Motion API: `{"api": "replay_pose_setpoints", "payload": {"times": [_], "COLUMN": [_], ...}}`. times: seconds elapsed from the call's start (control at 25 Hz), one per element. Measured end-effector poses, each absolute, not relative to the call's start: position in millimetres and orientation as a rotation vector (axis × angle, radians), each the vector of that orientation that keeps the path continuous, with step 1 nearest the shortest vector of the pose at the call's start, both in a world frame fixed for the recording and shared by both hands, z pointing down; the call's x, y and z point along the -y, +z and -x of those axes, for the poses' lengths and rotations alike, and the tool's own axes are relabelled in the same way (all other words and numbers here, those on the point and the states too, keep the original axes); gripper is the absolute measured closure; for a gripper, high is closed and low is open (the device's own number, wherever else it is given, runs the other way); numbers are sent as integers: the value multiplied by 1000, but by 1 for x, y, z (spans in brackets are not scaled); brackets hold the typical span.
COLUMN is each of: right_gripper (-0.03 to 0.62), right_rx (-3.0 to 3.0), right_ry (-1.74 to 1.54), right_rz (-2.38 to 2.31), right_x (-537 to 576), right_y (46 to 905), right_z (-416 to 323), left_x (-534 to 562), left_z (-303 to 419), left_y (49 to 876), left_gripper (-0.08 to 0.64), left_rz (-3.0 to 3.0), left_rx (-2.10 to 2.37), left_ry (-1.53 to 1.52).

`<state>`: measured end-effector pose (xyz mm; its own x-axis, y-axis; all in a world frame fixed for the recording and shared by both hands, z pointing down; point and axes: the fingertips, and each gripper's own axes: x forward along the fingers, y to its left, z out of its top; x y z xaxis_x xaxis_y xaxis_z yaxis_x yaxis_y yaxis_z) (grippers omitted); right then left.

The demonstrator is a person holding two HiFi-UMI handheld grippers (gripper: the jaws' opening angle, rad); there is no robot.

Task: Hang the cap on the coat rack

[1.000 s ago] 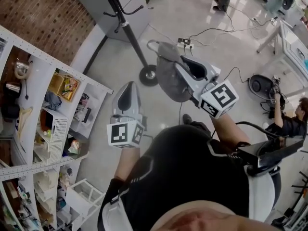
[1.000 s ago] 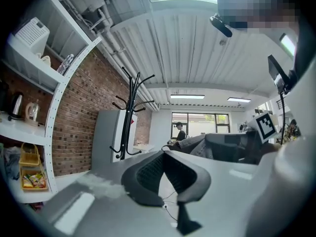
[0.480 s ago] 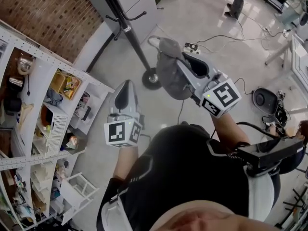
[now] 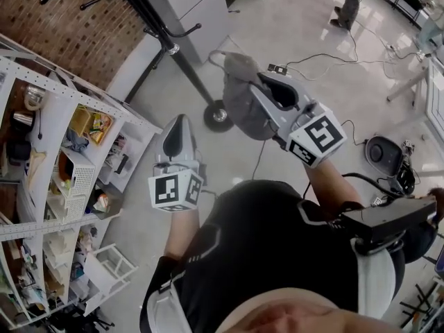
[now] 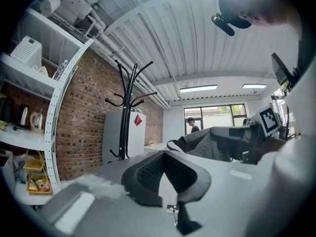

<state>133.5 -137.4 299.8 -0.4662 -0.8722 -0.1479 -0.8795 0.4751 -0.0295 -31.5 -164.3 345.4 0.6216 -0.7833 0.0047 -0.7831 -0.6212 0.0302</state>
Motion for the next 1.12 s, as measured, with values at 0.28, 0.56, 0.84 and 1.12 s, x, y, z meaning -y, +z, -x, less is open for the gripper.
{"api": "replay_pose_setpoints", "payload": {"times": [0.28,0.56,0.84,1.12], "right_gripper": [505,505,505,505], "right_rx": [-2536,-2538,-2512,-2479], "right_ry": [66,90,108,157], "right_rz": [1506,1535,1578,1655], "right_x": [165,202,242,274], "right_y": [296,288,277,267], "right_z": [-143,-126,-107,-106], "left_x": [184,220,261,294], "left_z": [29,41,59,65], "left_y": [346,335,328,334], "left_gripper": [543,542,542,543], "left_rz": [-2796,-2818,-2832,-2855], "left_rx": [1397,1363,1325,1223], "left_ry": [27,-22,-80,-91]}}
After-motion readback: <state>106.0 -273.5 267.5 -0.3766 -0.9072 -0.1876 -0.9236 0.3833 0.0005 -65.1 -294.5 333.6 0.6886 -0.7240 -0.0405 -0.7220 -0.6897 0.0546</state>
